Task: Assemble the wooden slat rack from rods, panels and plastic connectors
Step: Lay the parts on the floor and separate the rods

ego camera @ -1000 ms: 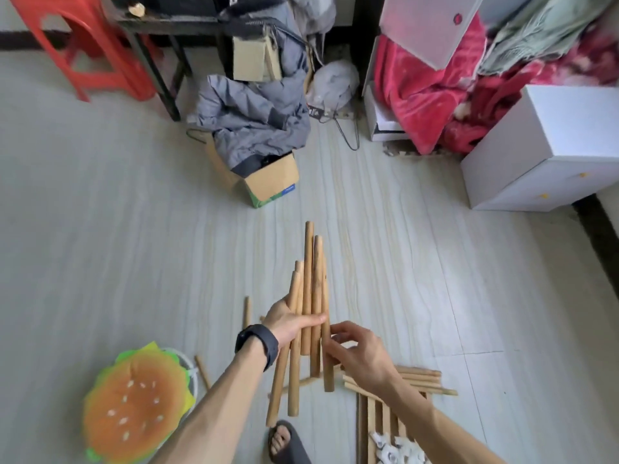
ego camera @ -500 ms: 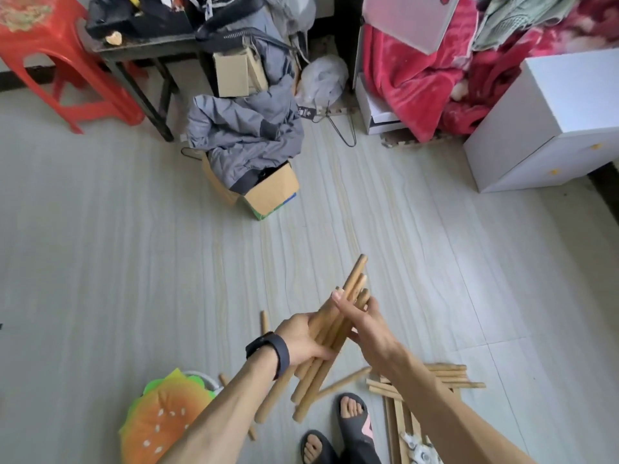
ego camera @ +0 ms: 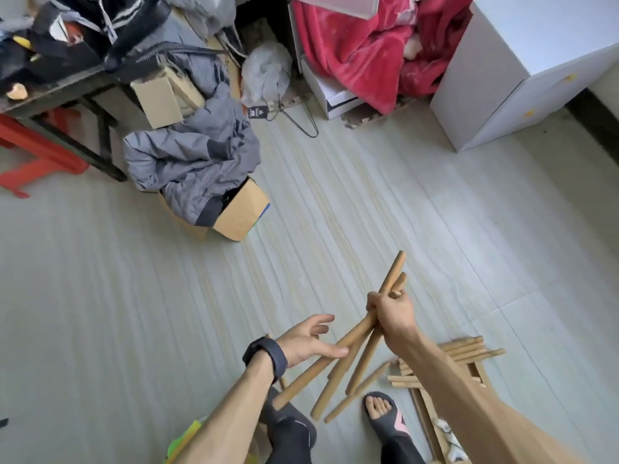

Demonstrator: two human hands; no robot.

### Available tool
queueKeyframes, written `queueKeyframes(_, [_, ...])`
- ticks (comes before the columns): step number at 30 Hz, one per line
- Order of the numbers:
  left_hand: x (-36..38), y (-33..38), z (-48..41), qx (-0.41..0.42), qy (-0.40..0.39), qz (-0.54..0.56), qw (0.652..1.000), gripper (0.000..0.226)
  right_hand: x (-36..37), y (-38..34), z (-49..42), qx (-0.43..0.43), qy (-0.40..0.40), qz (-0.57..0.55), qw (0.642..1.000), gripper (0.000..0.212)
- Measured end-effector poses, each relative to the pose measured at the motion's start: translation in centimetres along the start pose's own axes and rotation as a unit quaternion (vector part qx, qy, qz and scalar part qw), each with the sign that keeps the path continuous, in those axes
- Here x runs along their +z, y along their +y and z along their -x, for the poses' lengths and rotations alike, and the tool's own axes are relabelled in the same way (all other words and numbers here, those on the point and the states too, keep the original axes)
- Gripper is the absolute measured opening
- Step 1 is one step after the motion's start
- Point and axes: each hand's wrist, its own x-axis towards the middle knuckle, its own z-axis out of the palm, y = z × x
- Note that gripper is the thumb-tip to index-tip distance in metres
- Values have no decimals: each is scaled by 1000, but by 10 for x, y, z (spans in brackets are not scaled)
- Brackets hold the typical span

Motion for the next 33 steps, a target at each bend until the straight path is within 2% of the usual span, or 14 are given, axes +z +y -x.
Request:
queueKeyframes(2, [-14, 4, -7, -13, -26, -37, 999, 107, 3, -3, -6, 15, -1, -57, 998, 16])
queueKeyframes(4, [-22, 10, -17, -25, -74, -67, 995, 108, 9, -3, -9, 40, -18, -131, 990, 10])
queueKeyframes(6, [-32, 18, -31, 6, -91, -93, 991, 80, 23, -6, -11, 75, -43, -246, 965, 10])
queueKeyframes(8, [-46, 19, -49, 53, -48, -147, 987, 40, 42, -8, -18, 65, -35, -317, 945, 12])
queueKeyframes(10, [-67, 16, -69, 88, -11, -223, 971, 28, 64, -7, -29, 34, 1, -348, 937, 16])
queueKeyframes(15, [-106, -10, -101, 170, 50, -357, 917, 39, 115, 9, -48, 3, 40, -342, 939, 17])
queueKeyframes(17, [-117, -25, -118, 197, 73, -379, 901, 38, 134, 21, -57, -14, 51, -340, 939, 23])
queueKeyframes(20, [-125, -56, -155, 215, 95, -405, 884, 30, 154, 52, -74, -40, 91, -323, 941, 21])
queueKeyframes(23, [-121, -83, -197, 225, 105, -440, 863, 26, 162, 89, -90, -69, 123, -282, 949, 34])
queueKeyframes(27, [-98, -115, -251, 241, 120, -406, 873, 25, 162, 135, -120, -125, 197, -221, 947, 25])
queueKeyframes(30, [-82, -128, -301, 267, 146, -372, 877, 26, 158, 162, -160, -185, 203, -181, 944, 26])
queueKeyframes(33, [-72, -132, -361, 283, 159, -396, 859, 12, 156, 188, -205, -255, 207, -123, 936, 25])
